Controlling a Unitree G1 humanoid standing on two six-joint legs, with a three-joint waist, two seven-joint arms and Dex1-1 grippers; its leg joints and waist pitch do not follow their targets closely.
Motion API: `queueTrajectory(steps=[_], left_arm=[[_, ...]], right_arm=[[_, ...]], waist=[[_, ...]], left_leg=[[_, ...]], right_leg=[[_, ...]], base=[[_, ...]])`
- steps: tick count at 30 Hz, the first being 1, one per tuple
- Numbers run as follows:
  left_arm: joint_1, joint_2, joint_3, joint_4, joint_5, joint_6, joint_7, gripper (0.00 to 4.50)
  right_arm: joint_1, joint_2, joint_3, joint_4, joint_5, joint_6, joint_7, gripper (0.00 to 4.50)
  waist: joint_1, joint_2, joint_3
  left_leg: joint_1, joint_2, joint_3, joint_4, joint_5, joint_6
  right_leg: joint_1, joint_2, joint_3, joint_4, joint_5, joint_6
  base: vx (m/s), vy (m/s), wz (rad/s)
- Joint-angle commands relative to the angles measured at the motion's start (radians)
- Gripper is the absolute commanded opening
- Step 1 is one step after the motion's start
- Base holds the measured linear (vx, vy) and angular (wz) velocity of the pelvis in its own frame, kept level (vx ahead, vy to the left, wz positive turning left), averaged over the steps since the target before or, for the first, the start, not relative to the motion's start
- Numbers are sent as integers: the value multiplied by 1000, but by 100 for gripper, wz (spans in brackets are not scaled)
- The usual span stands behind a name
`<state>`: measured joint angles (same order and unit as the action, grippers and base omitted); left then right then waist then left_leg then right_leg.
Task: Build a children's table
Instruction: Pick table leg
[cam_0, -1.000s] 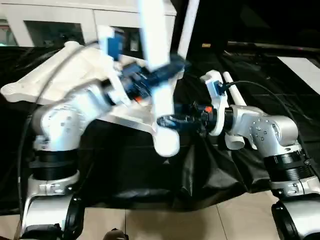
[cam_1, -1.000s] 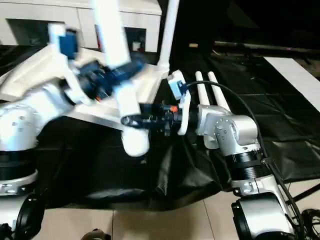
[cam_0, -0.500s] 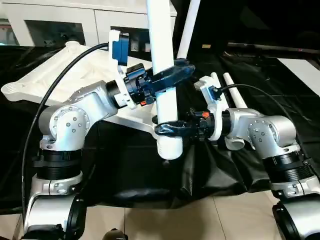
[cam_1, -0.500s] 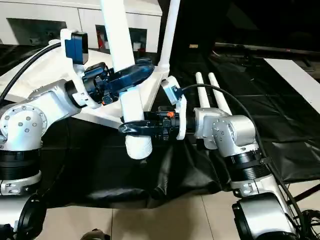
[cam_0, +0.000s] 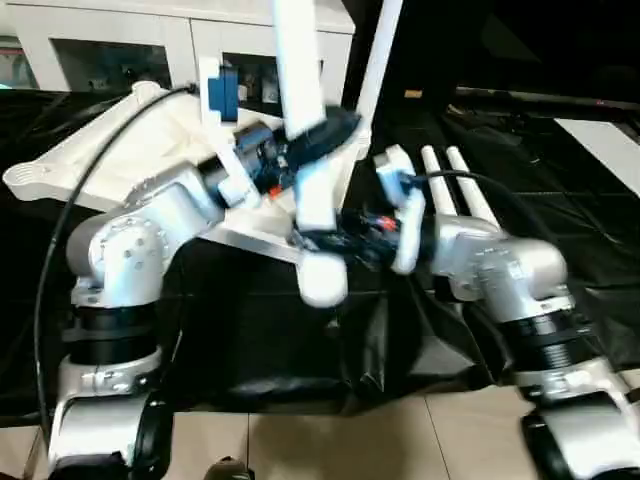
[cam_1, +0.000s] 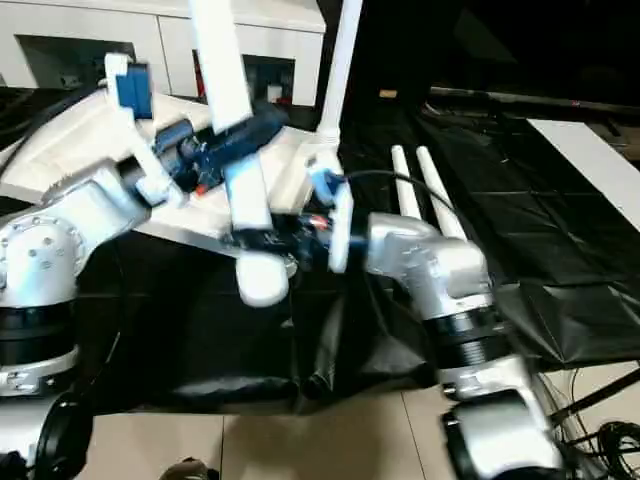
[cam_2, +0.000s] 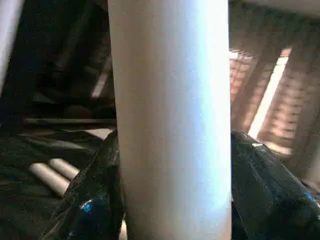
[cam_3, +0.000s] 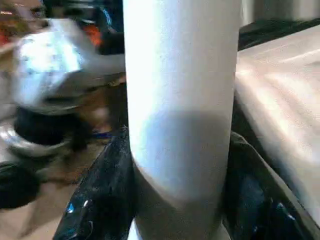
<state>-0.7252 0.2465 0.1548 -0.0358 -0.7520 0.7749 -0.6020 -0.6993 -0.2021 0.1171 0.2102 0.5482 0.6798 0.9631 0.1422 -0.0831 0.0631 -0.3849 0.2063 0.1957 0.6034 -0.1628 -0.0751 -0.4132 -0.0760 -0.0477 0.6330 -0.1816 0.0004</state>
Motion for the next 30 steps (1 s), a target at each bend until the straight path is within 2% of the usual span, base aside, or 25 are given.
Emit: queueTrajectory(steps=[1, 4, 7, 8, 9, 10, 12, 13, 15, 18, 20, 30], left_arm=[[-21, -11, -28, -8, 43, -12, 45, 315], [-27, -27, -25, -2, 77, -14, 124, 315], [-28, -34, -26, 4, 101, -26, 166, 315], [-28, -36, -26, 6, 111, -29, 183, 315], [-27, -38, -27, 8, 124, -33, 198, 315], [-26, -39, -27, 9, 134, -36, 209, 315], [-27, -41, -25, 10, 159, -52, 234, 315], [-27, -43, -22, 10, 164, -57, 243, 315], [-28, -43, -18, 9, 166, -60, 248, 288], [-30, -42, -8, 4, 162, -64, 258, 277], [-27, -41, -8, -2, 151, -53, 245, 246], [-26, -42, -8, -26, 97, -21, 208, 187]], right_arm=[[7, 6, -29, 4, -44, -67, -64, 189], [13, 27, -20, 8, -98, -123, -133, 189], [17, 35, -6, 14, -134, -167, -170, 188], [20, 39, 0, 14, -147, -182, -184, 188], [23, 44, 7, 14, -162, -199, -196, 188], [24, 49, 9, 15, -170, -208, -207, 188], [23, 60, 9, 26, -187, -227, -229, 188], [22, 64, 9, 32, -193, -233, -235, 188], [22, 66, 12, 36, -198, -238, -237, 188], [25, 71, 30, 44, -213, -255, -229, 188], [27, 76, 32, 47, -218, -263, -228, 188], [23, 72, 26, 58, -220, -273, -217, 188]], waist=[[-5, 19, -81], [-6, 19, -82], [-8, 15, -81], [-7, 16, -81], [-9, 9, -81], [-8, 12, -81], [-10, 9, -81], [-10, 11, -80], [-9, 9, -80], [-8, 9, -80], [-9, 9, -80], [-9, 10, -79]], left_leg=[[26, 20, -14, -69, -152, -76], [26, 19, -13, -68, -140, -78], [24, 18, -13, -68, -141, -71], [25, 18, -13, -68, -141, -71], [24, 18, -12, -68, -143, -67], [24, 18, -13, -68, -141, -67], [24, 19, -12, -68, -137, -59], [24, 18, -12, -68, -146, -59], [24, 19, -13, -68, -148, -60], [23, 18, -12, -68, -135, -55], [24, 18, -12, -67, -139, -52], [24, 17, -11, -67, -146, -51]], right_leg=[[53, -54, 33, -57, -95, -159], [53, -51, 34, -54, -61, -159], [55, -50, 34, -56, -64, -155], [54, -51, 35, -56, -66, -156], [55, -50, 35, -57, -70, -152], [55, -51, 35, -56, -72, -152], [54, -51, 35, -57, -72, -151], [53, -51, 35, -59, -88, -149], [53, -52, 35, -59, -98, -146], [53, -51, 35, -56, -82, -143], [52, -51, 36, -57, -84, -145], [52, -50, 36, -57, -91, -145]], base=[[0, 0, 0], [0, 0, 0], [0, 0, 0], [0, 0, 0], [0, 0, 0], [0, 0, 0], [0, 0, 0], [0, 0, 0], [0, 0, 0], [0, 0, 0], [0, 0, 0], [0, 0, 0]])
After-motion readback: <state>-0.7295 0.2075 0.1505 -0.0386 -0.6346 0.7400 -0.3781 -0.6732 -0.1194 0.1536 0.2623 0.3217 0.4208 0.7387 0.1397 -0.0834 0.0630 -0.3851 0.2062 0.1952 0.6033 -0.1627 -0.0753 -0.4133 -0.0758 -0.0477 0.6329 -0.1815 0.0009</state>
